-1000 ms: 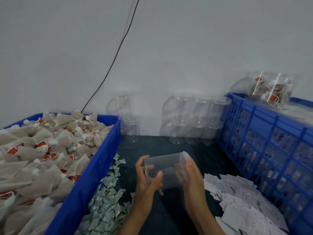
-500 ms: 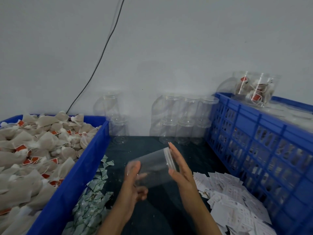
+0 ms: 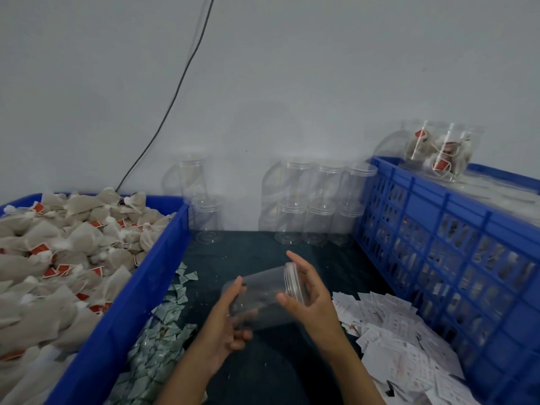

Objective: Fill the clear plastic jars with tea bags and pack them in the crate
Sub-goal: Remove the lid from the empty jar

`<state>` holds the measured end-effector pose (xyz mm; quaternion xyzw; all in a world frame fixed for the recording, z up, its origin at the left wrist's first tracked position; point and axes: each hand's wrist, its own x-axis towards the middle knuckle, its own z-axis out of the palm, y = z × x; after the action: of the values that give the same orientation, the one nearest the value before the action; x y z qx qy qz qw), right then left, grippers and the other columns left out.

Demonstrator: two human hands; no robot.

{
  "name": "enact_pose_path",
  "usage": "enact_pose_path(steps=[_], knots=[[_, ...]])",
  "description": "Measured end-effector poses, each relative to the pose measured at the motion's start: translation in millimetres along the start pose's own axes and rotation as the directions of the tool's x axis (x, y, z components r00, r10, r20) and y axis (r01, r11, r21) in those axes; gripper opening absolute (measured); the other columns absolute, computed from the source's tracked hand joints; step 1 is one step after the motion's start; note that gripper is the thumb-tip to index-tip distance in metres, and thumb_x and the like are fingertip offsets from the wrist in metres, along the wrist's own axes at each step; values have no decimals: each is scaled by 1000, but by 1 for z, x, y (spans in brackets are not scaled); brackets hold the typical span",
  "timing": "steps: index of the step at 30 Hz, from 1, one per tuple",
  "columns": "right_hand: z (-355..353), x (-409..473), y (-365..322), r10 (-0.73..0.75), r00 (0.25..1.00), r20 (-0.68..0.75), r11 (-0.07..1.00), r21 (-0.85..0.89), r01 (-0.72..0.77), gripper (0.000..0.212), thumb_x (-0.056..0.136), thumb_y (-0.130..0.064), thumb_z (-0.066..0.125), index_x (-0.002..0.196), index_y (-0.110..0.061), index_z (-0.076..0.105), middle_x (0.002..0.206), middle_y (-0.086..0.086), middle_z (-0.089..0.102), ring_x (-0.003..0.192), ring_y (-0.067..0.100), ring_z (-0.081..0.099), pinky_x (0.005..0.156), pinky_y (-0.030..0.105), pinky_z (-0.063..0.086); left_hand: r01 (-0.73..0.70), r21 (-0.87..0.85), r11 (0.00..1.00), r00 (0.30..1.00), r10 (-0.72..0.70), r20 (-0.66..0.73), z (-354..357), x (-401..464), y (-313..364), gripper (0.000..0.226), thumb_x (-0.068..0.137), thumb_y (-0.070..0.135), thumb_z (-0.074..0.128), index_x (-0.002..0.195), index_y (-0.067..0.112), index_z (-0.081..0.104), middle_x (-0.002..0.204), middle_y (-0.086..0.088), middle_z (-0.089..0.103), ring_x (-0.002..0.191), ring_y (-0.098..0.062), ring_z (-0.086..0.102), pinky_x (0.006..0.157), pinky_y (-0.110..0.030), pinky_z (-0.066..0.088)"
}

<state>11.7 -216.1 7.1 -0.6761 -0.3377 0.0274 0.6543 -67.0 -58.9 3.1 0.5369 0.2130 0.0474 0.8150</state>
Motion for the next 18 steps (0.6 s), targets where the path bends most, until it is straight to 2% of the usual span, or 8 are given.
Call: enact_pose_path(steps=[2, 4, 6, 7, 9, 12, 16, 18], knots=[[-1, 2, 1, 17, 999, 31, 999, 44, -19, 82, 67, -53, 79, 139, -46, 40, 141, -12, 46, 131, 9, 45, 105, 40, 43, -19, -9, 1000, 1000, 19, 13, 0, -1, 0, 71, 59, 67, 60, 116, 25, 57, 94, -11, 63, 43, -12, 44, 36, -16, 25], [4, 7, -8, 102, 995, 12, 988, 114, -102, 63, 80, -56, 66, 136, -48, 38, 147, -5, 40, 129, 12, 47, 105, 41, 43, -152, 47, 987, 988, 153, 1, 0, -2, 1, 68, 63, 67, 63, 119, 30, 52, 106, -10, 65, 46, -11, 47, 38, -17, 28], [4, 11, -12, 224, 975, 0, 959, 179, -220, 73, 73, -81, 46, 135, -42, 38, 152, 3, 34, 127, 14, 48, 104, 40, 45, -352, 161, 922, 934, 356, 3, 1, -3, 1, 65, 64, 65, 68, 120, 38, 47, 111, -11, 62, 49, -10, 51, 40, -19, 32], [2, 10, -8, 261, 965, 21, 953, 152, -261, 85, 65, -88, 39, 135, -39, 40, 150, 2, 37, 123, 9, 52, 97, 33, 50, -438, 218, 872, 896, 443, 26, 2, -4, 0, 67, 61, 63, 68, 121, 42, 46, 111, -9, 60, 51, -8, 54, 41, -18, 36], [2, 3, -7, 278, 960, 26, 950, 141, -279, 63, 75, -76, 37, 126, -42, 47, 137, -3, 53, 104, -3, 62, 74, 17, 54, -523, 289, 802, 846, 529, 61, 2, -5, -1, 69, 59, 59, 68, 122, 45, 44, 112, -3, 56, 60, -9, 61, 45, -16, 42], [-3, -6, -3, 272, 962, 6, 954, 129, -271, 48, 79, -68, 40, 120, -45, 51, 120, -12, 60, 94, -5, 63, 67, 18, 54, -470, 278, 838, 878, 476, 50, 2, -3, -5, 62, 63, 57, 69, 119, 44, 45, 113, -8, 57, 55, -10, 57, 41, -16, 37], [3, -3, -2, 47, 998, -48, 997, -61, -49, 41, 91, -57, 50, 131, -49, 44, 133, -17, 46, 119, -1, 49, 100, 28, 45, -219, 199, 955, 973, 230, -31, 0, 2, -7, 57, 68, 70, 60, 114, 38, 48, 111, -10, 63, 46, -13, 53, 38, -20, 32], [2, -5, -5, -127, 991, -49, 971, -209, 114, 53, 88, -54, 56, 137, -44, 40, 132, -21, 41, 126, 2, 42, 103, 26, 38, -122, 163, 979, 989, 135, -68, -2, 3, -6, 66, 66, 75, 57, 115, 31, 53, 106, -13, 66, 46, -14, 54, 41, -20, 35]])
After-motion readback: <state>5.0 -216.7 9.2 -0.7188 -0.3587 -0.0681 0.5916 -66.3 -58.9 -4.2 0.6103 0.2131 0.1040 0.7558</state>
